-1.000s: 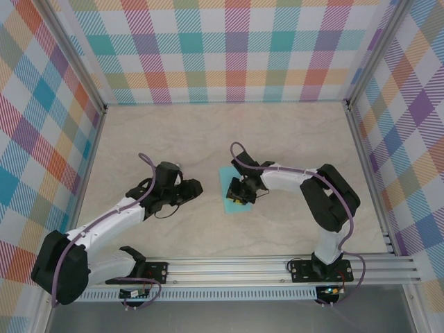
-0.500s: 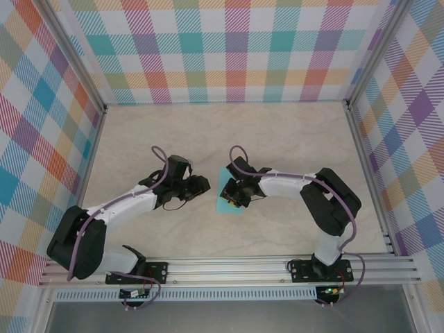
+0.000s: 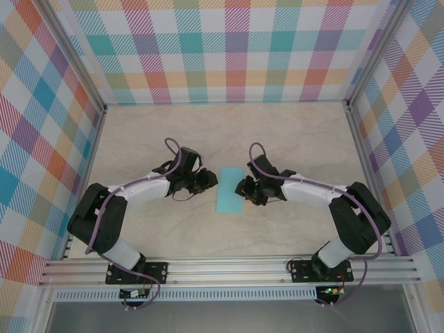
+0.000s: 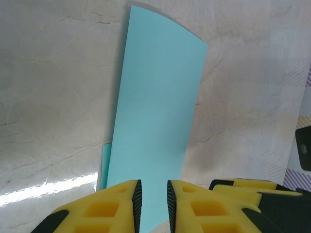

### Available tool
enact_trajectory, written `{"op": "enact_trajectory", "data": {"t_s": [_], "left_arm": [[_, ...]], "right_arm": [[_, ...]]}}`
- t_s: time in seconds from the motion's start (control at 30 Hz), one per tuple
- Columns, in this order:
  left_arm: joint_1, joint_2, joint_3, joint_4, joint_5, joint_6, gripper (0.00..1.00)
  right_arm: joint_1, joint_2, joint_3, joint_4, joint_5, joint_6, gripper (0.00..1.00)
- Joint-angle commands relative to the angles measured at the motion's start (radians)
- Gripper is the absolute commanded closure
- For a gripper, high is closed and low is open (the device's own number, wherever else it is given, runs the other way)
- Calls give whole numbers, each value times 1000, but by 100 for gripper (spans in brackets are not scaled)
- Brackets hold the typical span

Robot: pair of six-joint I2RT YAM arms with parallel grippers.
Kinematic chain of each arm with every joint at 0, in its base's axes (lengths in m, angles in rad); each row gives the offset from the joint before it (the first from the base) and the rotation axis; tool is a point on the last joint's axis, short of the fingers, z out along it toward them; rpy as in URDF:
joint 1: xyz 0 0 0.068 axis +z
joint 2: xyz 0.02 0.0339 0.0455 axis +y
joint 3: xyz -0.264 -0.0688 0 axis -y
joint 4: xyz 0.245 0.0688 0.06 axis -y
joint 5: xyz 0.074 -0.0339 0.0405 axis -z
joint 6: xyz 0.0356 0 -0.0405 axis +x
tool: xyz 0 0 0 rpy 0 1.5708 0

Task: Fold a paper plane with a square sheet of paper (pick it up from the middle)

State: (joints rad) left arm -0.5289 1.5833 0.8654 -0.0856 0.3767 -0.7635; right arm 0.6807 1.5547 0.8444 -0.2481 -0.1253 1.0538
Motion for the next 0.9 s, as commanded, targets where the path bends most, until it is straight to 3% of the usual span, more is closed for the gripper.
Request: {"op": "enact_trajectory", "data": {"t_s": [0.0,0.17,0.87], "left_arm": [[-9,38,45,9,16,25,77],[-10,98,68,18,14,20,79],[-10,215,95,28,-32,33,84]], "right_arm": [[-12,4,-21,54,-62,-38,58],[-37,-11,-73,129,-122,-37,55],[-51,15,-84,138,-207,-83,52]]}}
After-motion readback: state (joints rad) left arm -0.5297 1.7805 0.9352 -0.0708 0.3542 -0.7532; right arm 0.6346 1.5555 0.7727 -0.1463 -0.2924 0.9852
